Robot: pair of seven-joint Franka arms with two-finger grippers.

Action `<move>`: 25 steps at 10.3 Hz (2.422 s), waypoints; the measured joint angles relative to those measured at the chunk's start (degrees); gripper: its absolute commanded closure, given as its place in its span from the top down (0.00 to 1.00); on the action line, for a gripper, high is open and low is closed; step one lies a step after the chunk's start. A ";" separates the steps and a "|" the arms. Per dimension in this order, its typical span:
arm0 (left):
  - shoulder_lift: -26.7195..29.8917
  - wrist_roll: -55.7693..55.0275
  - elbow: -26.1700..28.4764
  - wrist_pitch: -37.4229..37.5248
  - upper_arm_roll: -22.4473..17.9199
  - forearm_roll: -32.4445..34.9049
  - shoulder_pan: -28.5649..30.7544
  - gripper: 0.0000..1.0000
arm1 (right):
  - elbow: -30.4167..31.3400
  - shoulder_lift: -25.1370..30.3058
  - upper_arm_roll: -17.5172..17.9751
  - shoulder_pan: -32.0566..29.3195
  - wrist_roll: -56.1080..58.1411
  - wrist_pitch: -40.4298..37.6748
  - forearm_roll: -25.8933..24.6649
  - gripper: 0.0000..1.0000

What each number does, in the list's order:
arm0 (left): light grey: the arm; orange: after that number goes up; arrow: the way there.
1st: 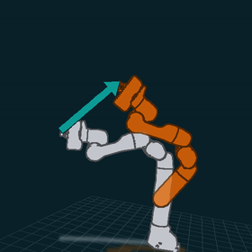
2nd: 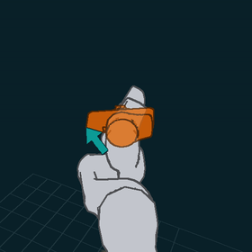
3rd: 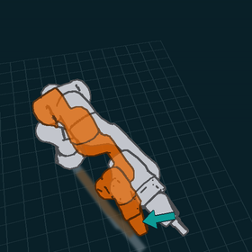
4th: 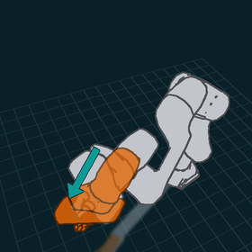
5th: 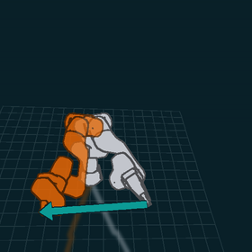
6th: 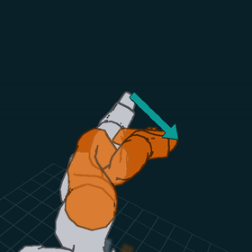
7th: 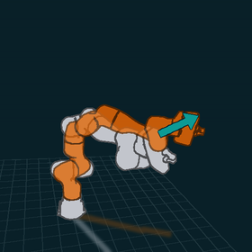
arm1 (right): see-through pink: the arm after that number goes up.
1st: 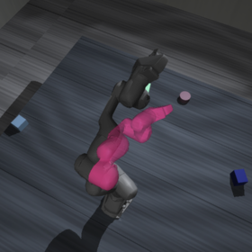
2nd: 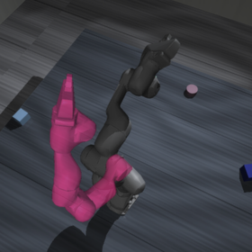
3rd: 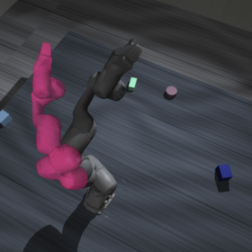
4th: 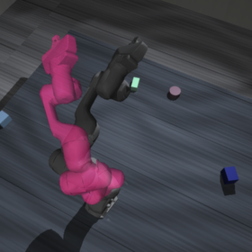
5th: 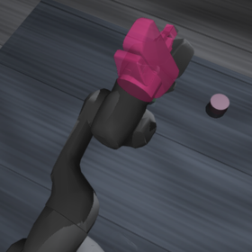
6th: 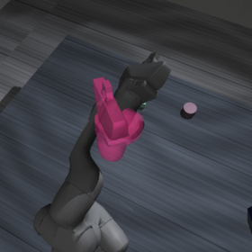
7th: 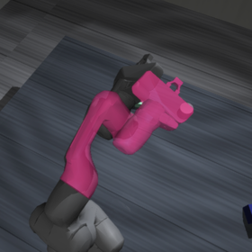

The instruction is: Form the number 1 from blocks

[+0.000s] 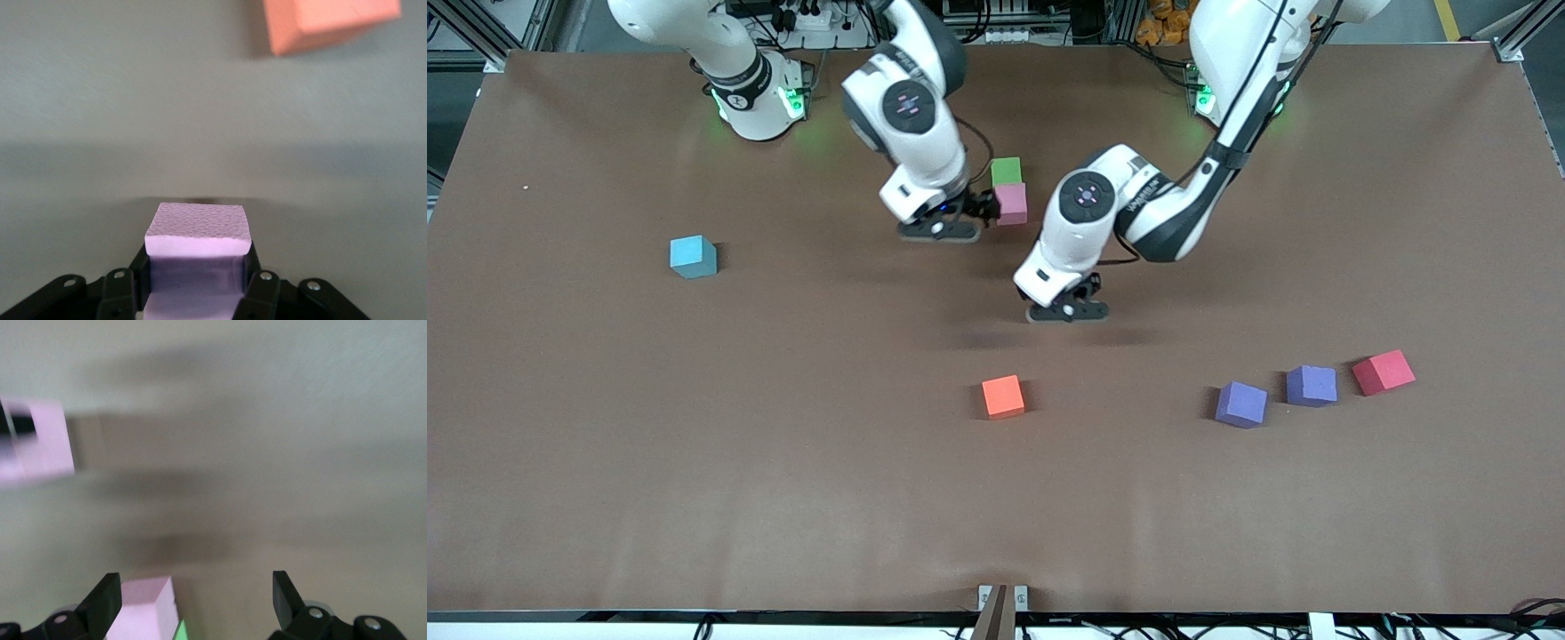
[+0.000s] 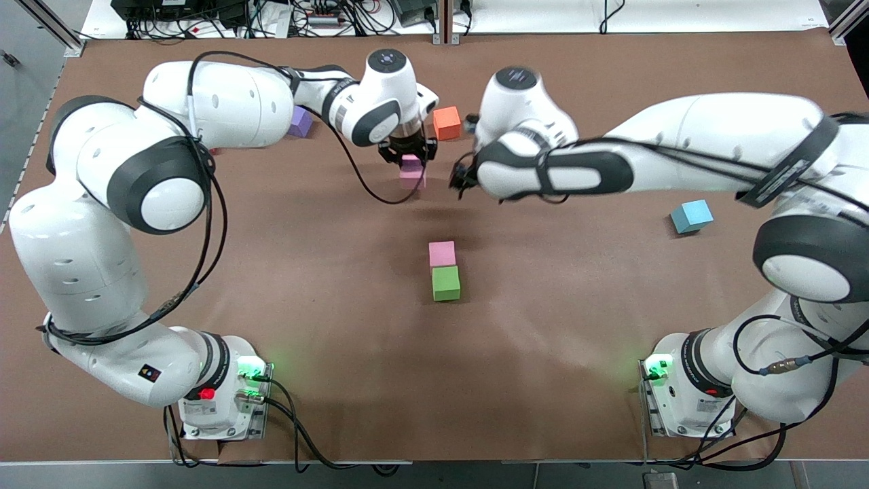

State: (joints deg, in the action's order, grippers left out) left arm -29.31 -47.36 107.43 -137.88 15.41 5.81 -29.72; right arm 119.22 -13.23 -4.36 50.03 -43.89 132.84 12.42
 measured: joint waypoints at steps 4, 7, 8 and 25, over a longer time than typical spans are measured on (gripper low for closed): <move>-0.07 -2.36 1.53 2.07 4.18 0.00 -0.92 0.00 | 0.32 1.71 0.05 -11.04 2.38 -1.54 -5.08 1.00; -0.35 -3.02 2.72 2.11 5.38 0.00 -0.96 0.00 | 0.35 3.89 0.02 -21.70 11.66 -4.70 -6.17 1.00; -0.58 -3.39 2.78 2.11 5.67 0.00 -1.00 0.00 | 0.36 4.40 0.00 -26.02 17.36 -6.11 -6.79 1.00; -2.83 -8.16 2.49 1.41 6.19 -0.58 -4.59 0.00 | 6.70 -3.63 -6.38 -47.29 58.96 -15.83 -12.52 1.00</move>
State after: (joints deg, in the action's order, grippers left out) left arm -32.14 -55.52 109.92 -136.47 21.60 5.23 -34.31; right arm 125.93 -16.85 -10.74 2.75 15.06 117.01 -0.10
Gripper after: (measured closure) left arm 0.458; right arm 0.000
